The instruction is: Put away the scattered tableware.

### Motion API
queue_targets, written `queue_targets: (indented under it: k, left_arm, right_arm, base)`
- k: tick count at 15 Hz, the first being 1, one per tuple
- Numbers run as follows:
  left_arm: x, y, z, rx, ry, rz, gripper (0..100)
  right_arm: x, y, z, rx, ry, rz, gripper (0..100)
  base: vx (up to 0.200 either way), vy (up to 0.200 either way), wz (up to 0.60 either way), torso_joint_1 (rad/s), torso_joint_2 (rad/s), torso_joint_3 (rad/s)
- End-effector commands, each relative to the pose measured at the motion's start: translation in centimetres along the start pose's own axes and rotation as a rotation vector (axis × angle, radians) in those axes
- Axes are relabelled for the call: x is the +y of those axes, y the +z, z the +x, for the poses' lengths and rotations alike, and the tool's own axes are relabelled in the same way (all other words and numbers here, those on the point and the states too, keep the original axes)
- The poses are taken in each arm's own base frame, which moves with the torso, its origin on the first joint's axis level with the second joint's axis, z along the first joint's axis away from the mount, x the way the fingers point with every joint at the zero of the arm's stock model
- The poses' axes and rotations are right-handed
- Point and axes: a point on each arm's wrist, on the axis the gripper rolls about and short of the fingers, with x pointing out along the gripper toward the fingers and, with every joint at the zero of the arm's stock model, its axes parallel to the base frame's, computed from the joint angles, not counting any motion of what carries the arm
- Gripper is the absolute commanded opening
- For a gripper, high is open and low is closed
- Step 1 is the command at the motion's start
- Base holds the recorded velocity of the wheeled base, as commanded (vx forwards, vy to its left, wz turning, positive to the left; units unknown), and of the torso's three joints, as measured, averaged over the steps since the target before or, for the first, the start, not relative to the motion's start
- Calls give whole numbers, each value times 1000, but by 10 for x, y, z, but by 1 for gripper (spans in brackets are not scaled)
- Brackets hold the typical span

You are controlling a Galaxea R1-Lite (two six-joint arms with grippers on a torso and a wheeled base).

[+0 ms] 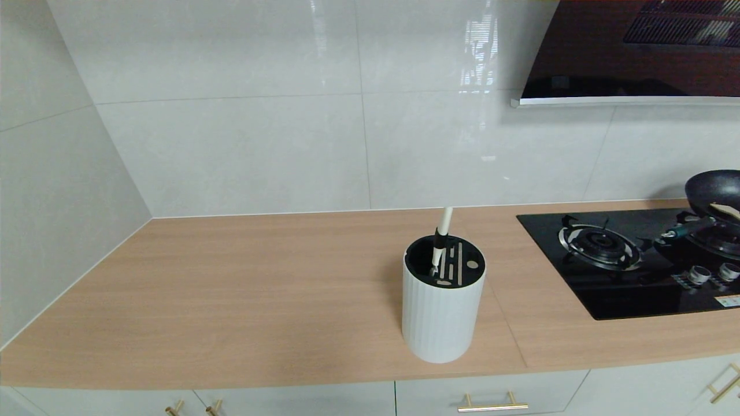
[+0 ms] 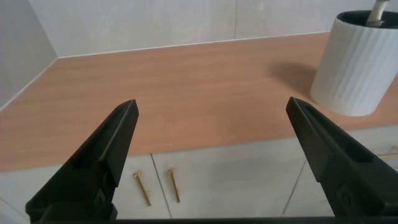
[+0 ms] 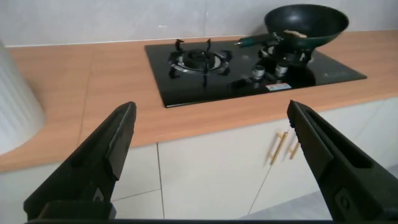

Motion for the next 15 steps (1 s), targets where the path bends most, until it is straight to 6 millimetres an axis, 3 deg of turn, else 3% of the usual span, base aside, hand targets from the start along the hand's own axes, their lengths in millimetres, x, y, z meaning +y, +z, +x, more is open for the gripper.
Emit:
queue_targets:
  k: [1, 5, 15]
  left_arm:
    - [0, 2, 0, -9, 18, 0, 100]
    - [0, 2, 0, -9, 18, -3, 100]
    - [1, 2, 0, -12, 20, -37, 100]
  right_arm:
    - [1, 0, 0, 2, 59, 43, 100]
    - [6, -7, -1, 72, 241, 75, 100]
    - [6, -6, -1, 53, 250, 70, 100]
  base:
    - [0, 0, 0, 0, 0, 0]
    - [0, 0, 0, 0, 0, 0]
    - [0, 0, 0, 0, 0, 0]
